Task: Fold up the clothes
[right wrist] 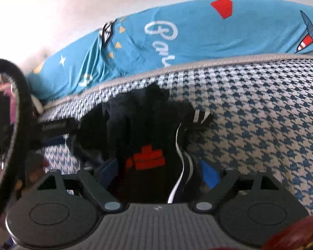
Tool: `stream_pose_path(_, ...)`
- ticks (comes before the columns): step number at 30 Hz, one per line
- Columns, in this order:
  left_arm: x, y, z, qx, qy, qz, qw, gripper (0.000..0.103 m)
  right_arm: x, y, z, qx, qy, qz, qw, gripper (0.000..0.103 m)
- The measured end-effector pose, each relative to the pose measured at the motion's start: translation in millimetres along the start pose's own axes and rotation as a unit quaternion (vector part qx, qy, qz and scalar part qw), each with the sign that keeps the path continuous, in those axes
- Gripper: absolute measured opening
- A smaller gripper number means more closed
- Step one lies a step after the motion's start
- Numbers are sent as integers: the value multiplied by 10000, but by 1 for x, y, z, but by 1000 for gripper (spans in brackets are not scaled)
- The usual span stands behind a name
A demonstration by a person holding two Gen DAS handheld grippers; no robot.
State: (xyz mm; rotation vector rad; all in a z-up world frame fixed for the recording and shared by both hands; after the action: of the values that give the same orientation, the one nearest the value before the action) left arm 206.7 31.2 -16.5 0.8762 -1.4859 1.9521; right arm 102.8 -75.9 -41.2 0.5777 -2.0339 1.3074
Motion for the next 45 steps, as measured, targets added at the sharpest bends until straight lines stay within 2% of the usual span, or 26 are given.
stream_pose_path(6, -21, 7, 2, 135, 47, -270, 9995, 103, -21, 19, -2, 13, 161, -577, 9982, 88)
stream_pose_path(8, -26, 12, 5, 70, 29, -331, 9994, 103, -29, 24, -1, -181, 129, -704, 9973, 88)
stream_pose_path(11, -31, 17, 14, -167, -113, -332, 9992, 103, -37, 25, 0, -466, 61, -724, 9963, 88)
stream_pose_path(13, -32, 18, 21, -301, -49, -332, 9990, 102, -43, 25, 0, -637, 25, -727, 9953, 89)
stream_pose_path(14, -31, 19, 24, -319, -15, -335, 9989, 98, -44, 24, -2, -586, 74, -665, 9960, 86)
stream_pose_path(15, -31, 20, 27, -349, -6, -323, 9989, 95, -45, 23, -3, -535, 123, -604, 9967, 79)
stream_pose_path(16, -28, 22, 29, -411, -10, -280, 9988, 87, -46, 22, -4, -484, 171, -542, 9972, 76)
stream_pose_path(17, -26, 23, 32, -467, 14, -244, 9986, 74, -47, 21, -5, -430, 220, -483, 9977, 70)
stream_pose_path(19, -23, 24, 36, -473, 124, -219, 9986, 59, -49, 18, -9, -285, 304, -393, 9984, 54)
stream_pose_path(21, -19, 24, 37, -462, 112, -165, 9987, 51, -51, 16, -14, -198, 230, -327, 9990, 30)
stream_pose_path(23, -16, 24, 36, -421, 151, -146, 9989, 42, -53, 13, -19, -120, 134, -257, 9995, 20)
stream_pose_path(26, -11, 23, 31, -234, 264, -159, 9992, 34, -53, 8, -24, 108, 156, -109, 9998, 18)
stream_pose_path(28, -5, 21, 29, -203, 291, -126, 9993, 32, -50, 4, -25, 142, 135, 20, 9998, 17)
stream_pose_path(34, 11, 21, 27, -170, 381, -112, 9991, 32, -42, -10, -34, 351, 91, 412, 9985, 17)
stream_pose_path(43, 36, 37, 38, -423, 532, -111, 9976, 32, -34, -23, -45, 420, -109, 712, 9965, 17)
stream_pose_path(45, 41, 39, 35, -346, 596, -144, 9975, 32, -33, -26, -42, 488, 72, 709, 9963, 20)
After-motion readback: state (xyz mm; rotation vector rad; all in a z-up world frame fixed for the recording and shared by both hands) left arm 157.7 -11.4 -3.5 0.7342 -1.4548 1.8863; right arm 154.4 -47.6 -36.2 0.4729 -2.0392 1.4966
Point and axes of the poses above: each gripper's, at about its wrist camera, not at the fingertips, and x roughly against the way its jaws point, z to its right, y to its underside, the point moved 8 cm from there along -x, roughly the way its jaws point, and after that the axes turned 2 degrees about -x, right-handed, at the moved point
